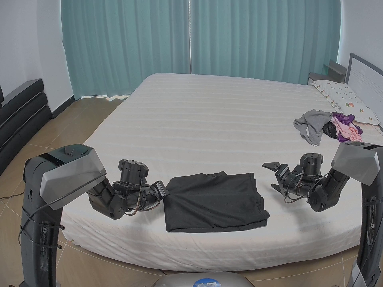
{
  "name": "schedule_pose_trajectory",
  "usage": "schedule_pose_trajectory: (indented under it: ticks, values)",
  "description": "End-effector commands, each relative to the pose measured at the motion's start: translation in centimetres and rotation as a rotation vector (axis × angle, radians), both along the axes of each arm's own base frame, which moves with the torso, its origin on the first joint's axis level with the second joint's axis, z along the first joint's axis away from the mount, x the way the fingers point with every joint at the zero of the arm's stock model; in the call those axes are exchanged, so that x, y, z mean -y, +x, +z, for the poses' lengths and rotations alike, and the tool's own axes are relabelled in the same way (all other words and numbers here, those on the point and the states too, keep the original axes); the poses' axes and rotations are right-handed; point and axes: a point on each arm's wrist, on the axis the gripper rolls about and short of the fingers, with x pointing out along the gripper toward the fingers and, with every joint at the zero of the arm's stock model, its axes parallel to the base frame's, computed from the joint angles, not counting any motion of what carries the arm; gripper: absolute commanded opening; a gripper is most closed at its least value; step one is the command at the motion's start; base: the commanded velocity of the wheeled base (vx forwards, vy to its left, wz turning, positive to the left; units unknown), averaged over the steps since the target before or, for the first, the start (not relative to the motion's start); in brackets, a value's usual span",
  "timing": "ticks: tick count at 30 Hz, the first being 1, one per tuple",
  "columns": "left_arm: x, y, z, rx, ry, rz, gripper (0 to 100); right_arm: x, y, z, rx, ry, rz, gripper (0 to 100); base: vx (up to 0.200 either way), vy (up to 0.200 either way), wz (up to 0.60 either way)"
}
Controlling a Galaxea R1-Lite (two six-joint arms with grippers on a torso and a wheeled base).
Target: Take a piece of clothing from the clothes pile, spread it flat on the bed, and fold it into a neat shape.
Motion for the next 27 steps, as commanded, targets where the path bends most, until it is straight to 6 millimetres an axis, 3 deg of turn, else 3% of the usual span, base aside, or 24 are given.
schedule_pose_trajectory:
  ticks: [1, 14, 27]
  values:
    - [0.01, 0.1, 0.04, 0.002, -0.002, 0.0, 0, -0.56, -0.05, 0.03, 0.001, 0.001, 0.014, 100, 0.0, 0.2, 0.0]
    - [0.3, 0.74, 0.24, 0.024, -0.009, 0.0, 0, -1.4, -0.14, 0.01, 0.001, 0.002, 0.028, 100, 0.0, 0.2, 0.0]
    - [0.61, 0.65, 0.26, 0.026, -0.011, -0.009, 0, -1.45, -0.18, -0.02, -0.001, 0.001, 0.028, 100, 0.0, 0.0, 0.0]
